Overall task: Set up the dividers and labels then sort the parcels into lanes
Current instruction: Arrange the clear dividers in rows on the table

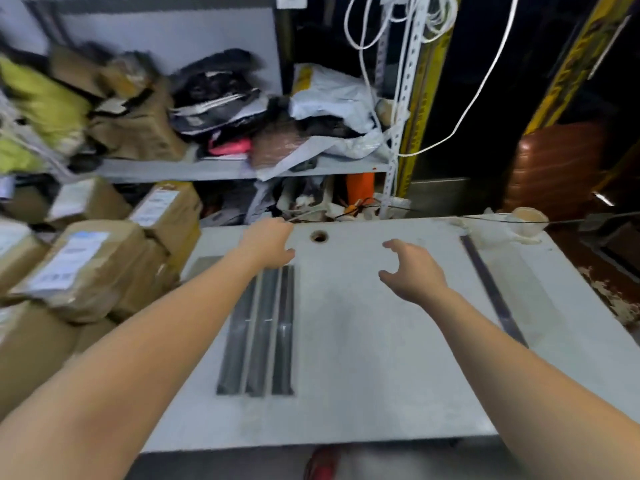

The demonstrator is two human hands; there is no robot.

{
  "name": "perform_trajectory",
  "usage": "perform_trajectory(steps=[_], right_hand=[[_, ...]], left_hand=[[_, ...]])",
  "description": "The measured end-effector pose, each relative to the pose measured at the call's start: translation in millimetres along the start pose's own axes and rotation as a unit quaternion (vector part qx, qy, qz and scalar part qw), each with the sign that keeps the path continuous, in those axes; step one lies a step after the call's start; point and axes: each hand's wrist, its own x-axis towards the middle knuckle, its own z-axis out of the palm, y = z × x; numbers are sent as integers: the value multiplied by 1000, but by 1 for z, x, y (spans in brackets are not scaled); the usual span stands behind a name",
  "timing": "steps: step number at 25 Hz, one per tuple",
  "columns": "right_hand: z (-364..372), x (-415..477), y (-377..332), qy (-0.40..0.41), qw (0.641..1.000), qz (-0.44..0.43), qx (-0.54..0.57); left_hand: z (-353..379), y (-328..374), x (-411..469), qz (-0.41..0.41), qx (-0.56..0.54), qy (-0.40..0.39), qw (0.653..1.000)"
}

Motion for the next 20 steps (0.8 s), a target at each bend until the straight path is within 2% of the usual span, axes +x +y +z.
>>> perform_trajectory(steps=[7, 14, 20], right_hand=[[59, -9, -53, -60, 998, -2, 21], [125, -14, -104, -89, 987, 45, 122], [160, -21, -119, -102, 970, 104, 193]], left_hand=[[45, -46, -14, -8, -58, -33, 998], [81, -80, 37, 156, -152, -9, 976], [93, -83, 78, 289, -108, -14, 951]])
